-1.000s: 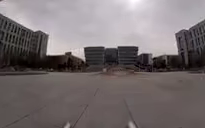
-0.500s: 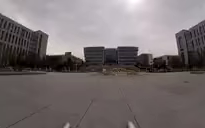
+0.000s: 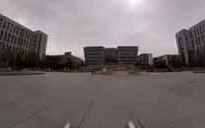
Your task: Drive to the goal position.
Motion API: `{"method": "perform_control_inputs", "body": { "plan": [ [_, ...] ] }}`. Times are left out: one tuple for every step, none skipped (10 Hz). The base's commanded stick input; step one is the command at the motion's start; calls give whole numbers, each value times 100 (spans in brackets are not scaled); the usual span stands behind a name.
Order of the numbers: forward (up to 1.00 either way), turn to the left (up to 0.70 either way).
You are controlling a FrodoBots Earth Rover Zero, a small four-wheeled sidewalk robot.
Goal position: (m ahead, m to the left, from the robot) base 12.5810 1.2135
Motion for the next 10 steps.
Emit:
{"method": "perform_control_inputs", "body": {
  "plan": [
    [70,0],
    [70,0],
    [70,0],
    [70,0],
    [70,0],
    [70,0],
    [70,0],
    [70,0],
    [70,0],
    [70,0]
  ]
}}
